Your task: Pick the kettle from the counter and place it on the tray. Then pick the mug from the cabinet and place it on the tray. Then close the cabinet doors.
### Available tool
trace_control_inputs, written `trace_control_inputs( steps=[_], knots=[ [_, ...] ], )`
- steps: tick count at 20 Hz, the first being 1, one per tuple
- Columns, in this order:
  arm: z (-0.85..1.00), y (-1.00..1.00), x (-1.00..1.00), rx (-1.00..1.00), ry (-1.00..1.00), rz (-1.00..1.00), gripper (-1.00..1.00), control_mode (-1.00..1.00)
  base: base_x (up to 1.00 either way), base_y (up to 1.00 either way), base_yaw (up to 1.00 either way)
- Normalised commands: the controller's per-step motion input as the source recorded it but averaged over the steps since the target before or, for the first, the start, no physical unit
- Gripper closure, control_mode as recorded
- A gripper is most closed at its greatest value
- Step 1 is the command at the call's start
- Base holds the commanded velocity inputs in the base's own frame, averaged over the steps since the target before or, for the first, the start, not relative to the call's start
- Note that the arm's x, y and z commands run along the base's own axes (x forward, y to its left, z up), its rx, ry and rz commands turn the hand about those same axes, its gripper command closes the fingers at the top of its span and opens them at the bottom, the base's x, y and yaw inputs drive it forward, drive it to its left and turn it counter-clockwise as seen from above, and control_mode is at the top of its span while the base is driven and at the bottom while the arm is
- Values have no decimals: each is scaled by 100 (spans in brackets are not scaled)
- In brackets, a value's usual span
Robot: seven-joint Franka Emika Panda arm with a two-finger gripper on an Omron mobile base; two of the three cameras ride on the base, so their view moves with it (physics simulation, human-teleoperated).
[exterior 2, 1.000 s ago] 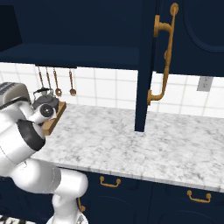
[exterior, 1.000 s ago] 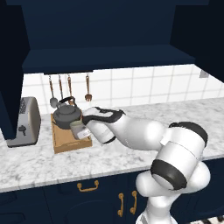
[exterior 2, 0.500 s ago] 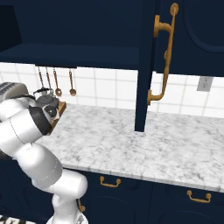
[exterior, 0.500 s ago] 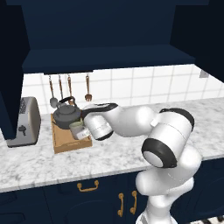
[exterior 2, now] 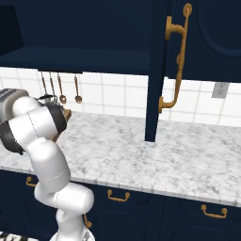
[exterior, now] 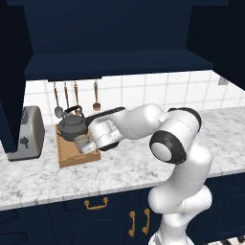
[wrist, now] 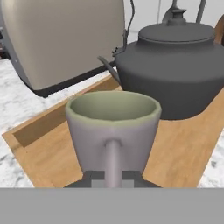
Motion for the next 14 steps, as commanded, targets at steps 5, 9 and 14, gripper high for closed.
trace_control_inputs(
  steps=[5,9,14],
  knots=[
    [-11,13,16,-1,-2,3,100,-100,0,0,0],
    [-21,6,26,-1,-2,5,100,-100,0,0,0],
    [-12,0,12,-1,-1,8,100,-100,0,0,0]
  ],
)
